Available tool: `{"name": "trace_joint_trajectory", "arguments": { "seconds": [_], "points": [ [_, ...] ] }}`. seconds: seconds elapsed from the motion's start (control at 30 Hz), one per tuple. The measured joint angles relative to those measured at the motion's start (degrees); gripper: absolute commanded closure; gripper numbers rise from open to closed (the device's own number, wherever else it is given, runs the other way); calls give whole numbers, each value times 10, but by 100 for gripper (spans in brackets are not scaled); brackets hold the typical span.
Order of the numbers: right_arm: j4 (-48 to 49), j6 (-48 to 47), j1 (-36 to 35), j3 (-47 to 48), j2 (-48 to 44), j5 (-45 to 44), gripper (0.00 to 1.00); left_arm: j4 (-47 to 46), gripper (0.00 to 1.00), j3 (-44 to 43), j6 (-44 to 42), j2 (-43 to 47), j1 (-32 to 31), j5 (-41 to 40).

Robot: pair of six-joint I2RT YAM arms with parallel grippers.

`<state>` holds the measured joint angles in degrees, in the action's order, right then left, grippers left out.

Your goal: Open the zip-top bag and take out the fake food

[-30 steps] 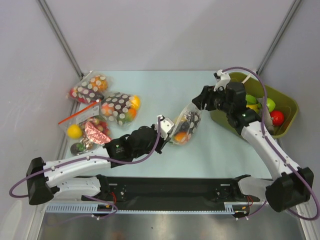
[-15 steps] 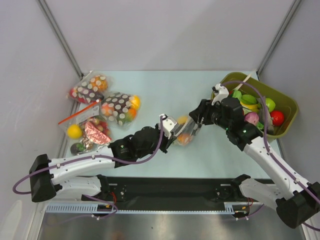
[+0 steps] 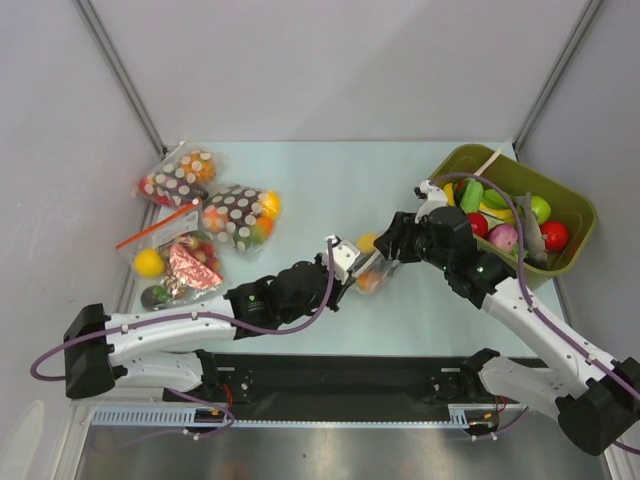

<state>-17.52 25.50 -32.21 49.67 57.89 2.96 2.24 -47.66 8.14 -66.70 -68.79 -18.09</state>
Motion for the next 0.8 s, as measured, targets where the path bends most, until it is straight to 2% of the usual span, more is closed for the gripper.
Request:
{"name": "trace_joint_trajectory", "arguments": {
  "seconds": [0.17,0.23,0.37,0.57,0.67,0.73,0.8],
  "points": [
    [-5,3,-6,-7,-7,-6,45,0,100,0,9,-1,-1,-13],
    [-9,5,-7,-14,-14,-7,51,0,100,0,12,-1,-1,-15],
    [-9,11,-10,-30,-24,-8,74,-2,100,0,19,-1,-1,-14],
    [-9,17,-10,-47,-24,-10,94,-13,100,5,19,-1,-1,1],
    [-8,19,-10,-49,-24,-11,100,-18,100,11,20,-1,-1,14],
    [-8,20,-10,-51,-28,-11,100,-21,100,13,21,-1,-1,21],
    [-9,21,-11,-54,-39,-11,94,-26,100,16,24,-1,-1,28]
  ]
}}
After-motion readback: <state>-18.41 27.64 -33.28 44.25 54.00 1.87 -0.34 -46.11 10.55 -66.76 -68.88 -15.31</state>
